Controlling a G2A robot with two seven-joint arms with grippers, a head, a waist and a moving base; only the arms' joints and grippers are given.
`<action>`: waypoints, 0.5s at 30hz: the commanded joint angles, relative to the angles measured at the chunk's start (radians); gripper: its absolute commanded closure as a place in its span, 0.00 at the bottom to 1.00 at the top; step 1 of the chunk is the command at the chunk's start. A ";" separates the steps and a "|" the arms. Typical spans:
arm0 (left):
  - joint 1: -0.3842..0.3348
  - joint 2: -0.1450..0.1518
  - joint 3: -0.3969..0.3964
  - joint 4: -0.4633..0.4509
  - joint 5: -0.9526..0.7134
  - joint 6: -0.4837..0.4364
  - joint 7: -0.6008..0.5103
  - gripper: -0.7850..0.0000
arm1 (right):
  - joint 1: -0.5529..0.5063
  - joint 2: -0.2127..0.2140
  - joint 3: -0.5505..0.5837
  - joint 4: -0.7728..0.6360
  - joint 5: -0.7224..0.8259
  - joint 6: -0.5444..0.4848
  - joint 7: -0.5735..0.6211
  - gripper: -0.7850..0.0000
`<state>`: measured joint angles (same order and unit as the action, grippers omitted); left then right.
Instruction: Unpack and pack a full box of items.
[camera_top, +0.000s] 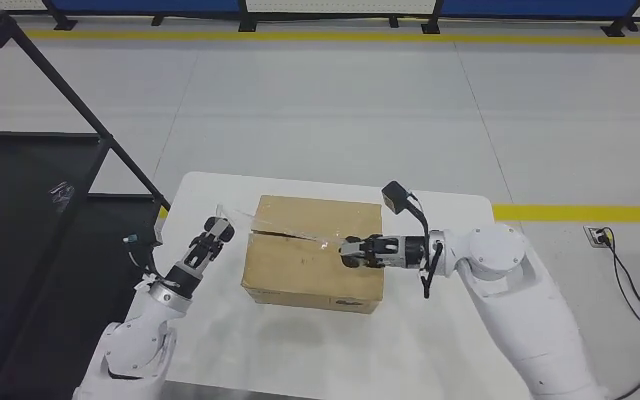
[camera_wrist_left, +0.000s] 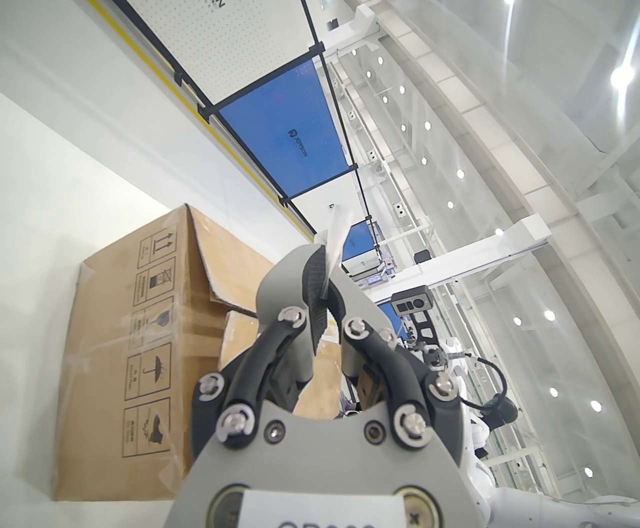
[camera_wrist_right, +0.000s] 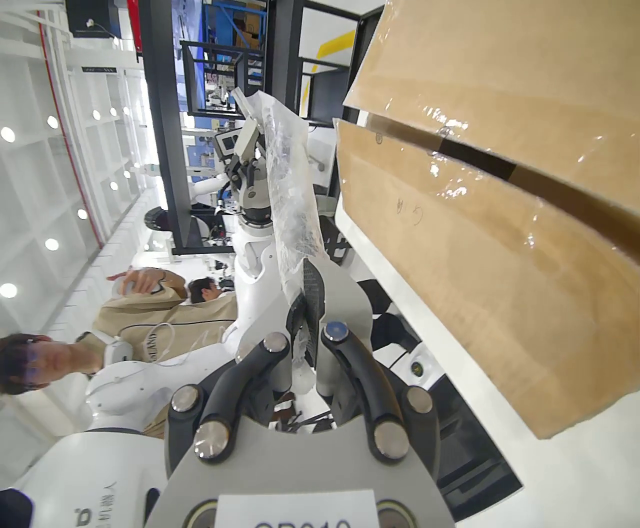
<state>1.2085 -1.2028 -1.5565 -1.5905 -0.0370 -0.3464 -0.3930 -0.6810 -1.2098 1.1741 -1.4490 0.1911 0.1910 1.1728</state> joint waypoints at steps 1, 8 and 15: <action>-0.005 0.001 0.003 0.013 0.003 0.000 -0.005 1.00 | 0.005 0.000 -0.001 0.007 0.010 0.007 0.002 1.00; -0.008 0.002 0.002 0.026 0.011 0.004 -0.012 1.00 | 0.005 0.000 -0.001 0.007 0.010 0.007 0.002 1.00; -0.008 0.002 0.002 0.026 0.011 0.004 -0.012 1.00 | -0.011 0.000 0.013 0.019 0.114 0.063 0.012 1.00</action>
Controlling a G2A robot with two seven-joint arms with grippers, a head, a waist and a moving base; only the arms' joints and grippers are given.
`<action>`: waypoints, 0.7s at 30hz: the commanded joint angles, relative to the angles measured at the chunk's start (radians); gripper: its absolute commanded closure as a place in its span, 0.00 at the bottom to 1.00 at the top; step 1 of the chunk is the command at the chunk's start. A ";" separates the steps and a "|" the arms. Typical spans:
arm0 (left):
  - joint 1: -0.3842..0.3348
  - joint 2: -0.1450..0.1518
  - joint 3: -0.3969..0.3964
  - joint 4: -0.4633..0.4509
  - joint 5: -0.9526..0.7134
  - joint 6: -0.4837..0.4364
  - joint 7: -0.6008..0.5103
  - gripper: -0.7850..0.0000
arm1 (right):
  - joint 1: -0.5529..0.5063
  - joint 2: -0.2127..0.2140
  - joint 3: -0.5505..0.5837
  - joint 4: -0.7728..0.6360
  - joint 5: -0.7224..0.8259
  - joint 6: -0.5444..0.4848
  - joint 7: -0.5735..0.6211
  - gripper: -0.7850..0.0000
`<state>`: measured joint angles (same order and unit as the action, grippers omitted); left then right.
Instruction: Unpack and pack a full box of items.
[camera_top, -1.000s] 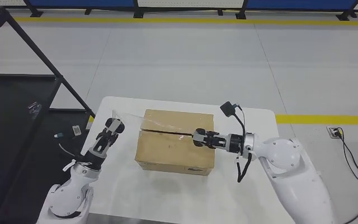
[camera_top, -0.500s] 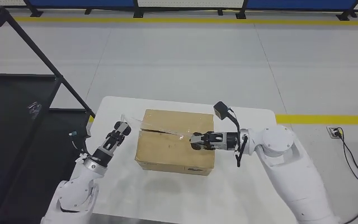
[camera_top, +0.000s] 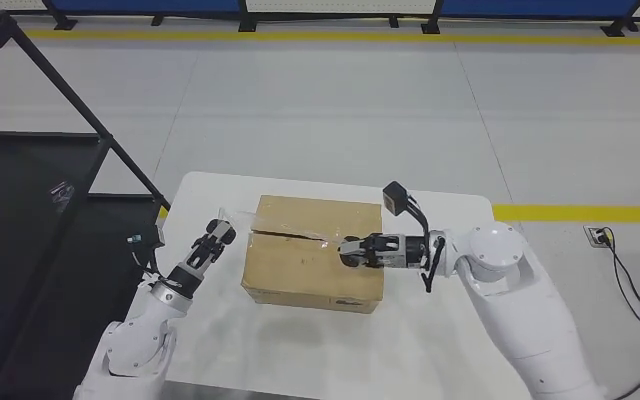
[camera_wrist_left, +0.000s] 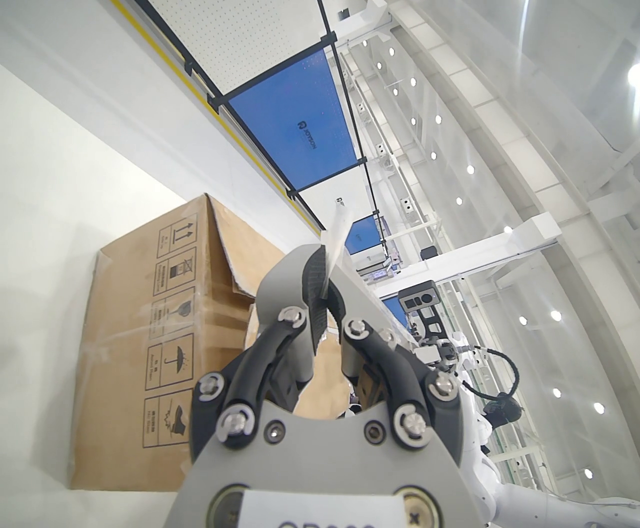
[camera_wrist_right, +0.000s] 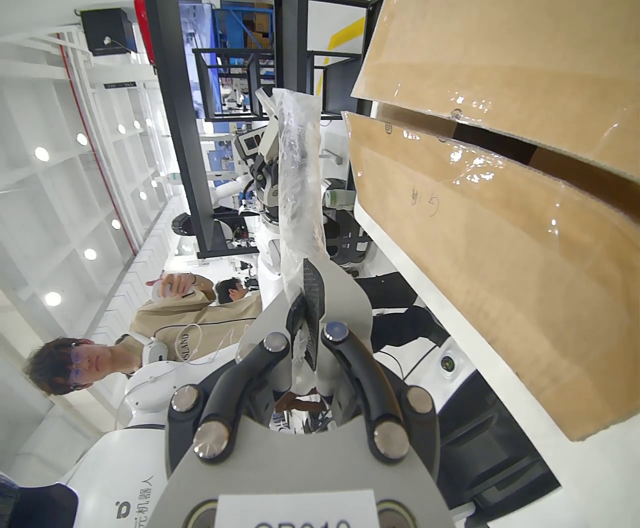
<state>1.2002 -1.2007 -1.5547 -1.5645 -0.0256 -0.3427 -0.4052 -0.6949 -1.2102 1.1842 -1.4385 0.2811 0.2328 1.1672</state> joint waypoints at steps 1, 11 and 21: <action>0.002 0.000 0.000 0.000 0.000 0.001 0.002 1.00 | 0.008 0.002 0.009 0.016 0.049 0.040 0.035 1.00; -0.009 -0.002 0.027 0.030 0.008 0.031 0.011 1.00 | 0.052 0.011 0.002 0.106 0.157 0.261 0.123 1.00; -0.027 -0.002 0.048 0.062 0.017 0.039 0.003 1.00 | 0.091 0.010 -0.042 0.184 0.209 0.327 0.093 1.00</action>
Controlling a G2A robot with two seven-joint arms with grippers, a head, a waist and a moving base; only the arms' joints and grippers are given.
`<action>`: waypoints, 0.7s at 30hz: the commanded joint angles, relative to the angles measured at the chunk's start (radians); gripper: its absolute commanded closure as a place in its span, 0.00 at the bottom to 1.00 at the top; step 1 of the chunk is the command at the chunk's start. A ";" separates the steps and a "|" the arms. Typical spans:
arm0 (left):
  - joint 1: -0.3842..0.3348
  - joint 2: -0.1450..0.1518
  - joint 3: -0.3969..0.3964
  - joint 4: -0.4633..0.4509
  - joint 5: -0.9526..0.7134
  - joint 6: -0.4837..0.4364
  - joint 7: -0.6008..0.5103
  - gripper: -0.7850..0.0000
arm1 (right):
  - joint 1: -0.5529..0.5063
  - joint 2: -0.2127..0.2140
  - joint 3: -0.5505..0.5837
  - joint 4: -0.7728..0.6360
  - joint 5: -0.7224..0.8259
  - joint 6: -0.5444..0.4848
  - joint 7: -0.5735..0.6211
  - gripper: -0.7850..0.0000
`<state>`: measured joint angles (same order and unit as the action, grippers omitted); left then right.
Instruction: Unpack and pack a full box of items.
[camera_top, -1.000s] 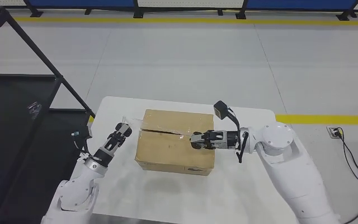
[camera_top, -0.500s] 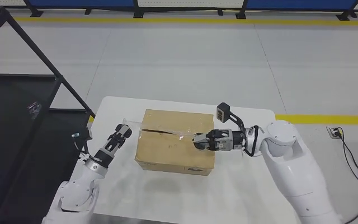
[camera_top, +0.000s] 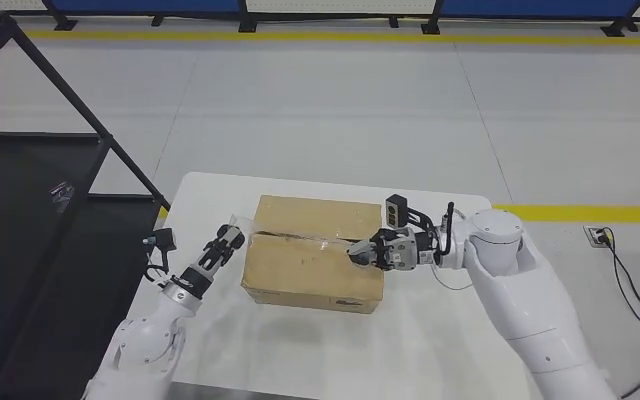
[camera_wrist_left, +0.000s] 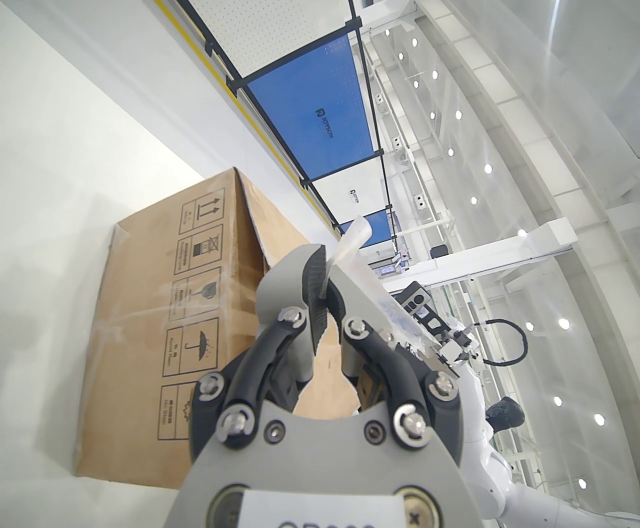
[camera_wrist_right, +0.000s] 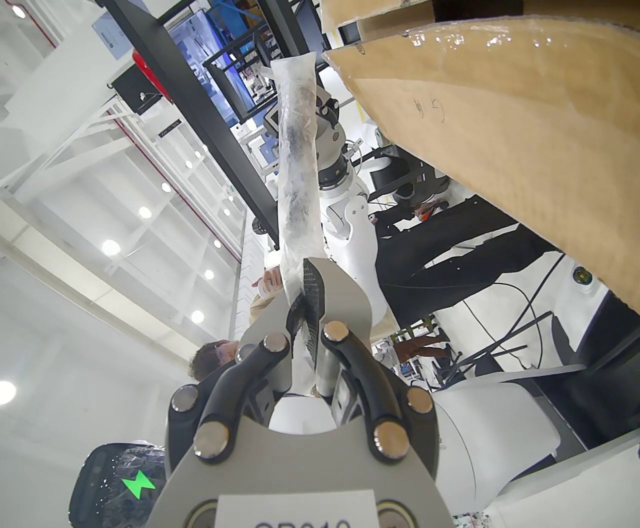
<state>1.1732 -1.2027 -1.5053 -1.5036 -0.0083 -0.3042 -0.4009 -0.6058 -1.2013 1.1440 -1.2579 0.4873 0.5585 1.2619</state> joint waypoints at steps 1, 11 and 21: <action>0.000 0.001 -0.004 0.002 -0.002 0.000 -0.002 1.00 | 0.004 0.002 -0.004 0.008 0.007 0.004 -0.004 1.00; -0.001 0.005 -0.010 0.008 -0.005 0.010 -0.013 1.00 | 0.014 0.014 -0.003 0.019 -0.007 0.040 -0.044 1.00; -0.010 0.005 -0.001 0.027 -0.020 0.009 -0.016 1.00 | -0.002 0.018 -0.009 0.035 0.091 0.085 -0.085 1.00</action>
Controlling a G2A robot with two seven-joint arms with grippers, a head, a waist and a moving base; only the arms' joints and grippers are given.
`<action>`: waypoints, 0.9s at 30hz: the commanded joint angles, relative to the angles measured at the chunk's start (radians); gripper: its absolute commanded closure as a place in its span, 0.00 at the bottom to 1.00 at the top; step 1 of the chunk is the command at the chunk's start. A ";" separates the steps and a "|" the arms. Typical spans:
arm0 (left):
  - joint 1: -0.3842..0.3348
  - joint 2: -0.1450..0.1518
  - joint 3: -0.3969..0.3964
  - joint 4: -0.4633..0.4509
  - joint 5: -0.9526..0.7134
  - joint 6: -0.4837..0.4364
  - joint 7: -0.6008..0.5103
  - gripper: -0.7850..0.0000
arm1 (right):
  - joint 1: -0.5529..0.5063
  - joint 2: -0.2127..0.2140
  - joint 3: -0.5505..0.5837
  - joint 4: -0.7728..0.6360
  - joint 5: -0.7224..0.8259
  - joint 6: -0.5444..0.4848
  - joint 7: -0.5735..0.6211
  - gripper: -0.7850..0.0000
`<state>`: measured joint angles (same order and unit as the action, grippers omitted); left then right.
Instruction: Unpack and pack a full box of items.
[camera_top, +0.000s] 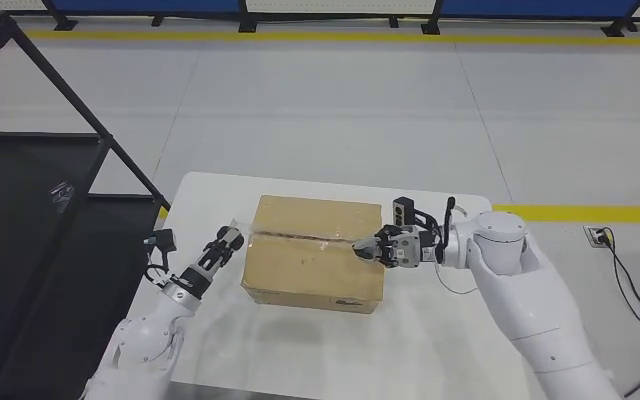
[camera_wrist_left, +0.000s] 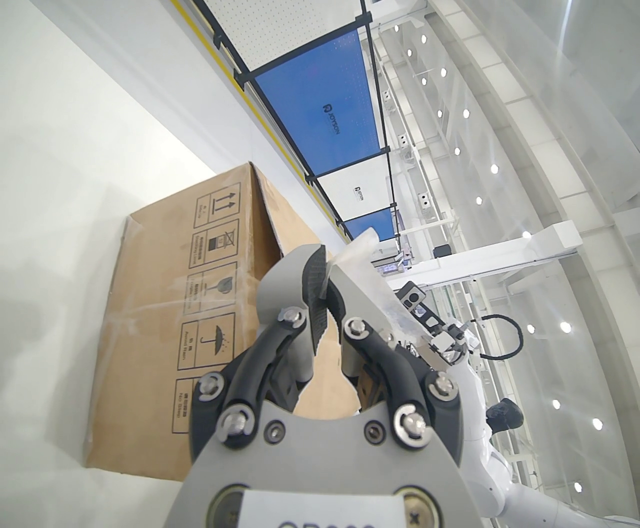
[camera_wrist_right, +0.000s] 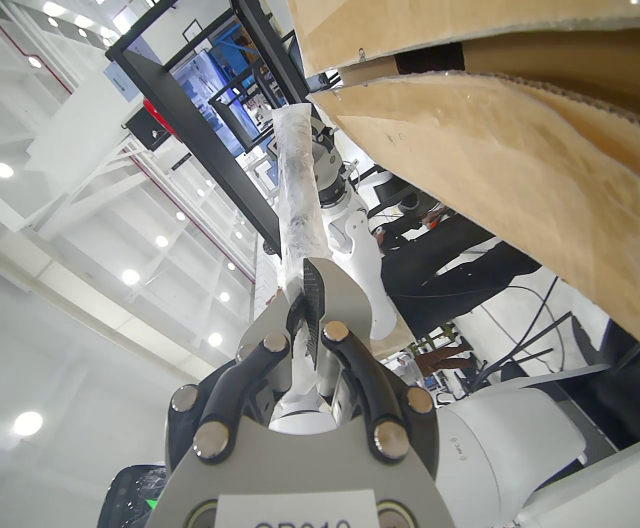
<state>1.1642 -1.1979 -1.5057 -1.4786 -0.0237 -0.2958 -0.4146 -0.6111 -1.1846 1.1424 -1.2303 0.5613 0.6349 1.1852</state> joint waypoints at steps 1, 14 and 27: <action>-0.002 0.000 -0.001 0.003 -0.011 0.001 -0.007 1.00 | 0.006 0.004 -0.018 0.018 0.039 0.020 -0.020 1.00; -0.030 0.007 -0.012 0.031 -0.110 0.023 -0.115 1.00 | 0.078 0.036 -0.134 0.105 0.299 0.167 -0.167 1.00; -0.029 0.014 -0.020 0.037 -0.172 0.046 -0.179 1.00 | 0.117 0.089 -0.225 0.117 0.428 0.211 -0.211 1.00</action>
<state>1.1361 -1.1844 -1.5260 -1.4434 -0.1951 -0.2537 -0.5949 -0.4964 -1.0993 0.9219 -1.1147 0.9834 0.8424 0.9775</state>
